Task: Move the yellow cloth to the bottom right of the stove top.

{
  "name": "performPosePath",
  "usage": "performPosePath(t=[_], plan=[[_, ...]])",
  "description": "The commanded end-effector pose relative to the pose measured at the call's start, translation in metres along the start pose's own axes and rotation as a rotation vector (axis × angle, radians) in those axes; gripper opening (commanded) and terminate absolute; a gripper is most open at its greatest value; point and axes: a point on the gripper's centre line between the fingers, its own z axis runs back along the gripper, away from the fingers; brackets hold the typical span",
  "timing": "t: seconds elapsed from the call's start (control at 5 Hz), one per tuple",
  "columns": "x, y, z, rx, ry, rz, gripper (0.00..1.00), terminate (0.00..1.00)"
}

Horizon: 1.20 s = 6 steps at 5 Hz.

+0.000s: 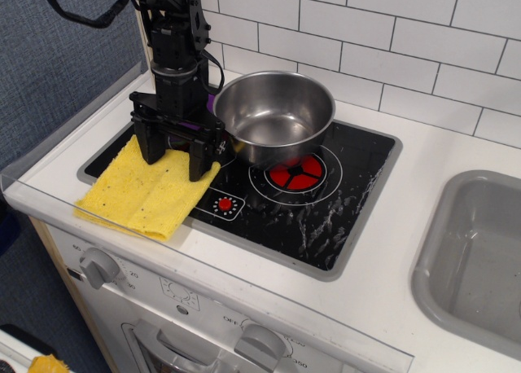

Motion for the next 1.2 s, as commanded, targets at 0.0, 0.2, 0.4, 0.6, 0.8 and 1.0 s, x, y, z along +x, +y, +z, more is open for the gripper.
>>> performPosePath(t=[0.0,0.2,0.4,0.6,0.8,1.0], plan=[[0.001,-0.101,0.001,-0.018,-0.047,-0.239,1.00,0.00],[0.005,-0.150,0.010,0.009,-0.083,-0.323,1.00,0.00],[0.000,-0.183,0.021,0.018,-0.120,-0.339,1.00,0.00],[-0.001,-0.189,0.027,0.008,-0.123,-0.296,1.00,0.00],[0.005,-0.178,0.032,-0.005,-0.123,-0.224,1.00,0.00],[0.010,-0.157,0.046,-0.016,-0.156,-0.124,1.00,0.00]])
